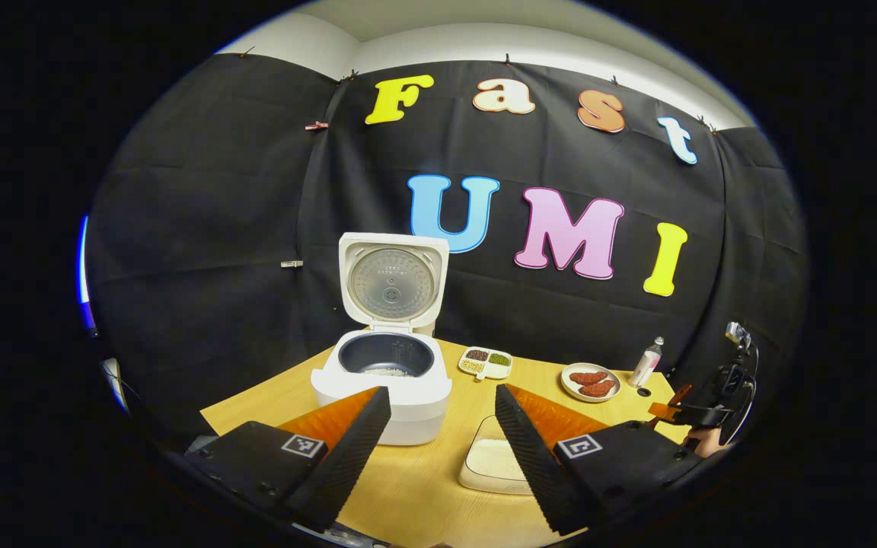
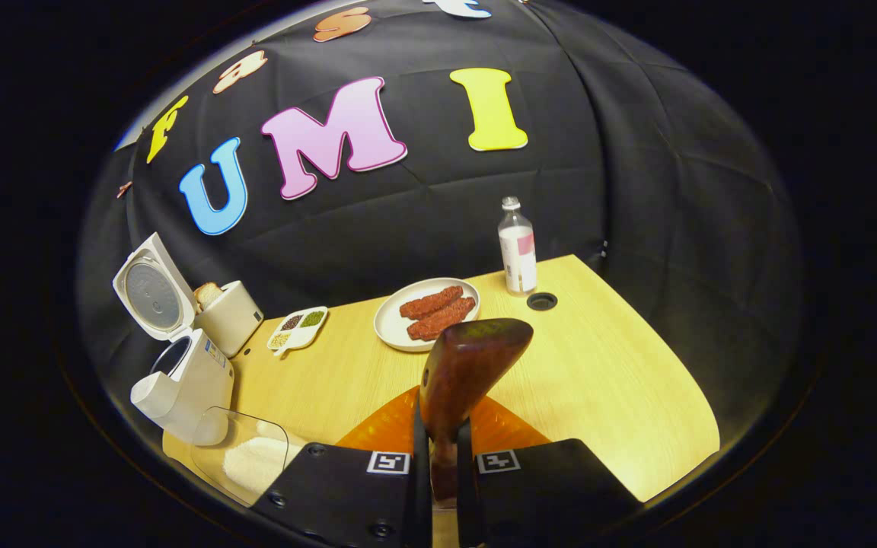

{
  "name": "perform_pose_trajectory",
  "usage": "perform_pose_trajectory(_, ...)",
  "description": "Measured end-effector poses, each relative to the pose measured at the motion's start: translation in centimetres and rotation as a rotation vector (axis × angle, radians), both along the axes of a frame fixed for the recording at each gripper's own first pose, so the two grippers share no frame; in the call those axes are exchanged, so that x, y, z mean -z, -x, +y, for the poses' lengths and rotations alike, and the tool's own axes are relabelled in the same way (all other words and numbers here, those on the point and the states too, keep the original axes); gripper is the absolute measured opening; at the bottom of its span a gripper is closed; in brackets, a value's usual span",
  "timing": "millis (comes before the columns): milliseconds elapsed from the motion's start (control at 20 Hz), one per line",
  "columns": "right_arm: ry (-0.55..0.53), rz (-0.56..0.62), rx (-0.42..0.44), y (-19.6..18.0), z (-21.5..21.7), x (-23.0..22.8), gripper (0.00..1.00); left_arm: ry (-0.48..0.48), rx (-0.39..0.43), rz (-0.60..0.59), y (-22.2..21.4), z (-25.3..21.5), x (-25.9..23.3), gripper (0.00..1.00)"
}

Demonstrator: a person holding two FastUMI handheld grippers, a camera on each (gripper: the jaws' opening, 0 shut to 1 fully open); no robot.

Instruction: Close the left gripper, press the button to open the rice cooker; take a wooden spoon from the chopstick holder with the right hand, scoop a spoonful of rice and pour it into the rice cooker, then put the wooden spoon back into the chopstick holder.

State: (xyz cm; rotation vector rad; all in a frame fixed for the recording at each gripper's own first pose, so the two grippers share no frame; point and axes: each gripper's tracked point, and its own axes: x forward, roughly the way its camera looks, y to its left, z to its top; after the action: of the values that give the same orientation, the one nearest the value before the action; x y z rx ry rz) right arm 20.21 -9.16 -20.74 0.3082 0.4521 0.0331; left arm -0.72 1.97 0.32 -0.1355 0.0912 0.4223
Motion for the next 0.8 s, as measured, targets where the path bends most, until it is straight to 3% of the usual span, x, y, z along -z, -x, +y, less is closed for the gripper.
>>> perform_pose_trajectory(250,-0.009,0.005,0.002,0.8,0.2,0.5,0.21,0.004,-0.012,0.001,0.7,0.4,0.1,0.95)
perform_pose_trajectory(300,-0.002,0.006,-0.001,1.0,0.2,0.5,0.31,0.007,-0.009,0.000,0.7,0.5,0.0,0.95)
perform_pose_trajectory(350,0.003,0.011,-0.004,1.2,0.2,0.5,0.31,0.010,-0.002,-0.001,0.6,0.6,0.1,0.96)
perform_pose_trajectory(400,0.007,0.021,-0.005,1.5,0.2,0.8,0.61,0.010,0.005,-0.004,0.6,0.8,0.0,0.95)
perform_pose_trajectory(500,0.029,0.047,0.009,2.3,-0.5,1.3,1.00,0.010,0.014,-0.013,0.4,1.3,-0.3,0.96)
perform_pose_trajectory(800,0.082,0.059,0.057,5.4,-2.4,-0.1,0.99,0.009,0.048,-0.052,0.0,3.4,-1.7,0.96)
